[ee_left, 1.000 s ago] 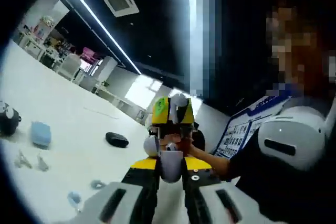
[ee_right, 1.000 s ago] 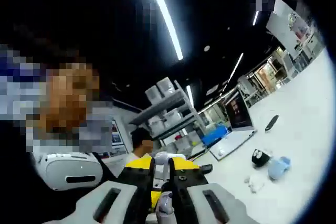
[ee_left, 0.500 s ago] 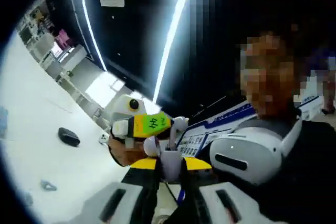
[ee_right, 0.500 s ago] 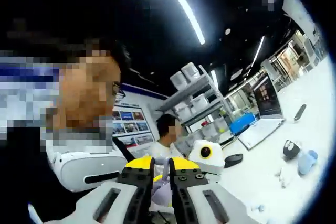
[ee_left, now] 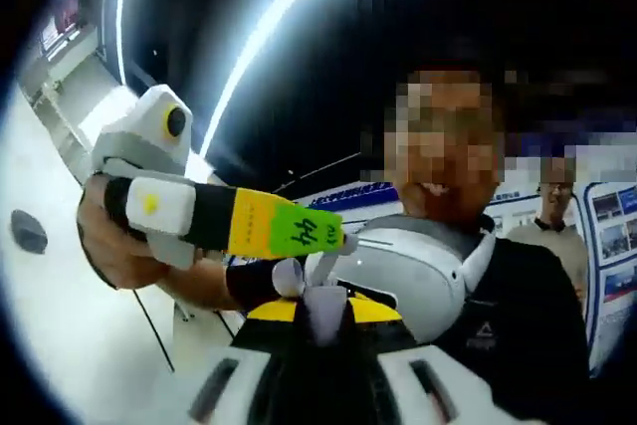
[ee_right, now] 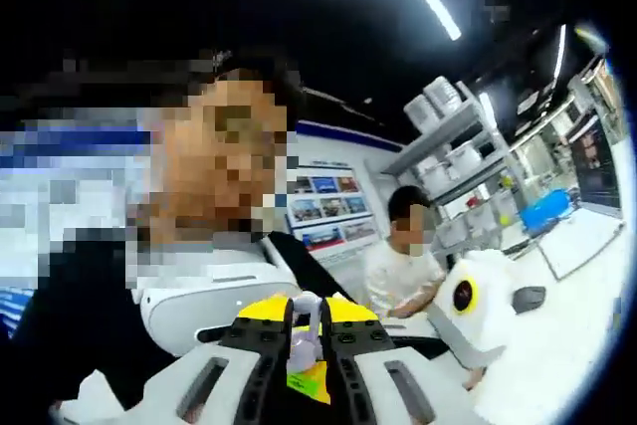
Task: Pick up the earbuds from the table and place the earbuds into the earbud case
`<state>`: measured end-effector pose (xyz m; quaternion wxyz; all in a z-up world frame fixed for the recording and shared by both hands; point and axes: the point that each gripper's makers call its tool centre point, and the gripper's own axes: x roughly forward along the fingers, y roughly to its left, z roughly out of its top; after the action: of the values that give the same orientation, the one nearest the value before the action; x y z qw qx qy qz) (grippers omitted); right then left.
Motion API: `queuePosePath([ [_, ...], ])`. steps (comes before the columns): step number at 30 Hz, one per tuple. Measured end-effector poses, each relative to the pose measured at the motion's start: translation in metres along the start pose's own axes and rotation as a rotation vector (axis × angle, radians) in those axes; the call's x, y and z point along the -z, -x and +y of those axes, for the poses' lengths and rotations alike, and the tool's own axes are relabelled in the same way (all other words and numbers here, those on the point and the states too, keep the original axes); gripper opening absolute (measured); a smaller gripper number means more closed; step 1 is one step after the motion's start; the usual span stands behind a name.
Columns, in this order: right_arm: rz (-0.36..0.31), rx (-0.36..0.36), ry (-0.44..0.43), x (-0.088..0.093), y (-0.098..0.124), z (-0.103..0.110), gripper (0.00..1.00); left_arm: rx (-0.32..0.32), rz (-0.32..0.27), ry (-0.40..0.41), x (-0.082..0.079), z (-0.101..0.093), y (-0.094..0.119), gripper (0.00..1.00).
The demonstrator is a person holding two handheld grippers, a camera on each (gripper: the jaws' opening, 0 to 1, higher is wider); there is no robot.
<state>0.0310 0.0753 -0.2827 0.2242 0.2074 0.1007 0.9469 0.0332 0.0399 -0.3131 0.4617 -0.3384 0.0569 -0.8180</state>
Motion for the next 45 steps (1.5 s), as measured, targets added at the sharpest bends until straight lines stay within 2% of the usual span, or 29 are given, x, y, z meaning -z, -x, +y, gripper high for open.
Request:
queuePosePath([
  [3, 0.007, -0.083, -0.008, 0.000, -0.003, 0.009, 0.11, 0.021, -0.015, 0.006, -0.002, -0.005, -0.003, 0.19],
  [7, 0.068, -0.105, 0.016, 0.005, -0.005, 0.014, 0.11, 0.014, 0.000, -0.006, 0.000, -0.003, -0.005, 0.19],
  [12, 0.174, -0.071, 0.030, 0.009, 0.000, 0.017, 0.11, 0.003, 0.004, -0.004, 0.002, -0.001, -0.006, 0.19],
  [18, 0.287, 0.006, 0.045, 0.018, 0.007, 0.019, 0.11, -0.011, -0.004, 0.014, 0.002, 0.003, -0.003, 0.19],
  [22, 0.420, 0.058, 0.046, 0.033, 0.017, 0.018, 0.11, -0.046, 0.016, 0.048, 0.013, 0.013, -0.004, 0.19],
  [25, 0.519, 0.087, 0.054, 0.039, 0.021, 0.018, 0.11, -0.059, 0.007, 0.073, 0.017, 0.019, -0.002, 0.19],
  [29, 0.634, 0.109, 0.075, 0.045, 0.025, 0.018, 0.11, -0.083, 0.007, 0.074, 0.017, 0.023, -0.001, 0.19],
  [32, 0.693, 0.104, 0.077, 0.050, 0.028, 0.018, 0.11, -0.121, 0.008, 0.084, 0.019, 0.030, 0.001, 0.19],
  [35, 0.700, 0.117, 0.076, 0.051, 0.030, 0.015, 0.14, -0.137, 0.007, 0.077, 0.020, 0.032, 0.002, 0.19],
  [39, 0.674, 0.136, 0.073, 0.050, 0.037, 0.014, 0.16, -0.173, -0.007, 0.065, 0.018, 0.036, 0.007, 0.19],
  [42, 0.565, 0.174, 0.122, 0.033, 0.029, 0.011, 0.23, -0.219, -0.018, 0.045, 0.014, 0.042, 0.014, 0.19],
  [44, 0.507, 0.214, 0.140, 0.025, 0.033, 0.010, 0.23, -0.248, -0.024, 0.030, 0.013, 0.046, 0.017, 0.19],
  [45, 0.469, 0.255, 0.159, 0.018, 0.036, 0.006, 0.23, -0.313, -0.031, -0.009, 0.008, 0.055, 0.025, 0.19],
])
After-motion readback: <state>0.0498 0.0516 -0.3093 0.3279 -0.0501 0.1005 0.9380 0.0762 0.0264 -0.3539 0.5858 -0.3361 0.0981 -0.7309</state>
